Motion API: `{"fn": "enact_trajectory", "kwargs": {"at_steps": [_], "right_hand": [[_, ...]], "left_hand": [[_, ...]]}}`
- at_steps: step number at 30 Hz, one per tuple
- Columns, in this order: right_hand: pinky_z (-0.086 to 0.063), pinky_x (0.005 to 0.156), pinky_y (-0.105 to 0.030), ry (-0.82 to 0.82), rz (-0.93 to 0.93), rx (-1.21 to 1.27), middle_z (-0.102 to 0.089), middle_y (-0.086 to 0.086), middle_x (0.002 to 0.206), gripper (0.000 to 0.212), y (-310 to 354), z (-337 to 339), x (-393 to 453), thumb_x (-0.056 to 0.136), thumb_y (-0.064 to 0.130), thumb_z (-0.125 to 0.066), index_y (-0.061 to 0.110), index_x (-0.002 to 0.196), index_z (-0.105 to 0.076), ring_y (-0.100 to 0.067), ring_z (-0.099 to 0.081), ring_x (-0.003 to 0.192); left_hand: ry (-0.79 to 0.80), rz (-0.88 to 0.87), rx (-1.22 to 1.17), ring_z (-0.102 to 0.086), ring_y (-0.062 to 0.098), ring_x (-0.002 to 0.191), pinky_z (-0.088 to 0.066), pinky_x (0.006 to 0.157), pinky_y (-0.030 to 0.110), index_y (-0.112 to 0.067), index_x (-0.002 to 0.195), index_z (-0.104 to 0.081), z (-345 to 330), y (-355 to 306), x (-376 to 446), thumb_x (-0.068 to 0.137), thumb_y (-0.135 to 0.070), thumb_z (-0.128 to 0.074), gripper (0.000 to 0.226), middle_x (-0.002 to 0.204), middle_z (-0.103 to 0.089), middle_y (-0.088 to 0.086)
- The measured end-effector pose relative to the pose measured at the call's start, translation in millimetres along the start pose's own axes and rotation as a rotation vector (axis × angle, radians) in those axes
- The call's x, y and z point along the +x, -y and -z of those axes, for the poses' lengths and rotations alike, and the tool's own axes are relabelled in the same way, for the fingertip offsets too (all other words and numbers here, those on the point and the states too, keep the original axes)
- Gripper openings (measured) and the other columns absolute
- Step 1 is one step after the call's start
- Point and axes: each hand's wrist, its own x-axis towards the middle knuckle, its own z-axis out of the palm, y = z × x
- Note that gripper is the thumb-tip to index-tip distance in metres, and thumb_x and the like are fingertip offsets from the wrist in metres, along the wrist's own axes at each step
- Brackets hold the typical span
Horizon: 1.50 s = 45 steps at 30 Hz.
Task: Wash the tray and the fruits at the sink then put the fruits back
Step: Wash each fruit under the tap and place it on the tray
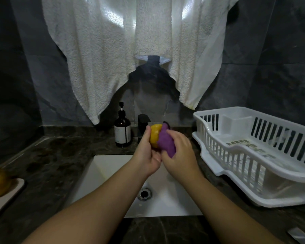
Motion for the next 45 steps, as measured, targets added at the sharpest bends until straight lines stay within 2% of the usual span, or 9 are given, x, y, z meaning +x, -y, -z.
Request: {"fn": "enact_trajectory", "kwargs": {"at_steps": [3,6,15,21,25,29,38,40,45], "right_hand": [[-0.045,0.103,-0.031,0.022,-0.019,-0.073,-0.048,0.002,0.131,0.059,-5,6,-1,0.079,0.017,-0.071,0.016,0.136,-0.059,-0.015,-0.048,0.121],[-0.042,0.089,-0.013,0.026,-0.117,-0.009,-0.039,0.009,0.122,0.059,-4,4,2,0.079,0.017,-0.071,0.018,0.137,-0.059,-0.008,-0.047,0.109],[-0.033,0.075,-0.006,0.145,-0.162,-0.022,-0.04,0.01,0.114,0.056,-10,8,13,0.078,0.028,-0.07,0.028,0.134,-0.06,0.0,-0.047,0.091],[-0.047,0.063,-0.027,0.132,-0.334,0.001,-0.057,-0.005,0.116,0.04,-30,35,32,0.086,0.024,-0.068,0.025,0.126,-0.065,-0.019,-0.061,0.093],[-0.053,0.082,-0.033,0.182,-0.192,0.037,-0.057,0.006,0.118,0.045,-11,44,52,0.082,0.024,-0.067,0.029,0.127,-0.064,-0.017,-0.06,0.101],[-0.047,0.087,-0.031,0.485,0.016,-0.184,-0.057,0.014,0.113,0.057,13,42,48,0.071,0.037,-0.063,0.033,0.127,-0.063,-0.01,-0.054,0.105],[-0.053,0.087,-0.04,0.501,-0.002,-0.238,-0.057,0.01,0.107,0.033,21,53,36,0.081,0.028,-0.068,0.034,0.113,-0.067,-0.014,-0.056,0.097],[-0.055,0.082,-0.038,0.53,-0.005,-0.195,-0.054,0.011,0.111,0.038,21,60,37,0.076,0.028,-0.071,0.039,0.112,-0.064,-0.015,-0.057,0.098],[-0.063,0.08,-0.038,0.583,-0.304,0.01,-0.059,0.001,0.125,0.051,7,92,57,0.087,0.032,-0.077,0.045,0.13,-0.054,-0.018,-0.067,0.1]], "left_hand": [[0.005,0.0,0.053,-0.066,0.033,0.125,-0.051,0.11,0.046,0.0,0.137,-0.062,1,4,-2,0.1,-0.053,-0.059,0.065,0.131,-0.068,0.025],[0.001,-0.019,0.046,-0.072,0.03,0.109,-0.06,0.093,0.041,0.0,0.129,-0.066,2,7,-2,0.1,-0.052,-0.06,0.06,0.121,-0.073,0.024],[0.016,-0.039,0.058,-0.071,0.033,0.115,-0.065,0.082,0.042,-0.003,0.135,-0.063,5,7,0,0.1,-0.044,-0.064,0.053,0.124,-0.072,0.024],[-0.114,-0.329,0.824,-0.065,0.025,0.111,-0.064,0.084,0.039,-0.029,0.146,-0.05,32,-16,7,0.076,-0.017,-0.092,0.083,0.128,-0.056,-0.001],[-0.041,-0.406,1.138,-0.065,0.015,0.111,-0.059,0.098,0.039,-0.031,0.146,-0.051,39,-10,7,0.065,-0.02,-0.098,0.095,0.129,-0.059,-0.006],[0.034,-0.484,1.206,-0.069,0.008,0.094,-0.057,0.075,0.02,-0.032,0.117,-0.063,29,-4,5,0.065,-0.011,-0.096,0.065,0.108,-0.071,-0.008],[-0.004,-0.458,1.277,-0.068,0.021,0.094,-0.059,0.089,0.05,-0.032,0.101,-0.062,16,12,-15,0.068,-0.012,-0.093,0.05,0.102,-0.071,0.0],[-0.006,-0.449,1.237,-0.068,0.021,0.093,-0.058,0.09,0.053,-0.025,0.108,-0.066,12,13,-15,0.068,-0.012,-0.092,0.049,0.101,-0.072,0.002],[-0.025,-0.433,1.112,-0.067,0.022,0.11,-0.06,0.097,0.047,-0.019,0.151,-0.047,1,14,-6,0.057,-0.026,-0.098,0.106,0.126,-0.063,0.003]]}}
